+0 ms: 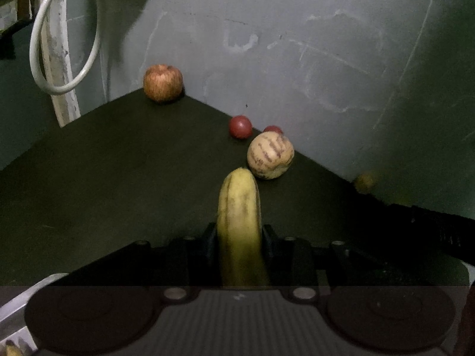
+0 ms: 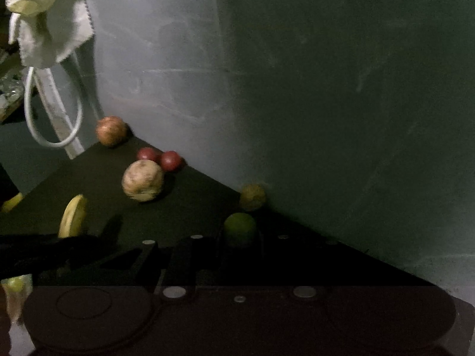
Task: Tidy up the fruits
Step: 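Grasp the yellow banana with the left tool while the right tool grasps the green grape, then carry the yellow banana in the left tool while the right tool carries the grape over the tray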
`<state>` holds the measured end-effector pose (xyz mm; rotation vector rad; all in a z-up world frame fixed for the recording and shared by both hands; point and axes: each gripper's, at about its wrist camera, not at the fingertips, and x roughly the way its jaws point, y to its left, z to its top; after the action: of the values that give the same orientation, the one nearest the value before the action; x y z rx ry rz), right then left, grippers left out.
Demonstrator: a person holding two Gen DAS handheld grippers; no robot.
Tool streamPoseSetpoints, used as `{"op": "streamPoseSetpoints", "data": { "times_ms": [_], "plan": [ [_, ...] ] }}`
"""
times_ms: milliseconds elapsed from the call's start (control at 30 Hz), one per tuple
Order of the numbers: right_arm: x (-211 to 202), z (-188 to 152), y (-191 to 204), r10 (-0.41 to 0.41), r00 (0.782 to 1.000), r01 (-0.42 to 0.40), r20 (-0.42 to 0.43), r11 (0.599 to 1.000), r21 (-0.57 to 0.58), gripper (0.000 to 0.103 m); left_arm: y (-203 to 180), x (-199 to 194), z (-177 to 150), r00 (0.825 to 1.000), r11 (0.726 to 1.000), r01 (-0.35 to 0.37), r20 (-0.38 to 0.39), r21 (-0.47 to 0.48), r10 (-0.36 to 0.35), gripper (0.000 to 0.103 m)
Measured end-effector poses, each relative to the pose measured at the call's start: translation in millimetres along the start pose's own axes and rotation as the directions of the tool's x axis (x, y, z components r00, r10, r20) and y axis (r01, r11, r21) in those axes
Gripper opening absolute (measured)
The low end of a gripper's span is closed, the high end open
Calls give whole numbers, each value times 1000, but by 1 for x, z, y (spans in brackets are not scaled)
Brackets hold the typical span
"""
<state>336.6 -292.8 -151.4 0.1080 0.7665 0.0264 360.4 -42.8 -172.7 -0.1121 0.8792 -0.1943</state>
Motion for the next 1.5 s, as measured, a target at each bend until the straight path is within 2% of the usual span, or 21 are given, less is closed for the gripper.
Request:
{"op": "streamPoseSetpoints", "data": {
  "times_ms": [467,833,1133,1500],
  "plan": [
    [-59,9,22,126,991,-123,51,991,-54,24,-13,-59,-1,997,999,-21,80,-35,23,33],
    [-121,21,29,245,963,-231,116,965,-126,24,-24,-122,-11,981,992,-89,162,-90,103,33],
    [-171,28,40,364,918,-330,156,921,-208,24,-30,-181,-26,955,976,-157,230,-148,188,33],
    [-216,27,72,510,846,-451,155,840,-302,24,-24,-249,-49,910,941,-247,277,-232,308,33]
  ]
}}
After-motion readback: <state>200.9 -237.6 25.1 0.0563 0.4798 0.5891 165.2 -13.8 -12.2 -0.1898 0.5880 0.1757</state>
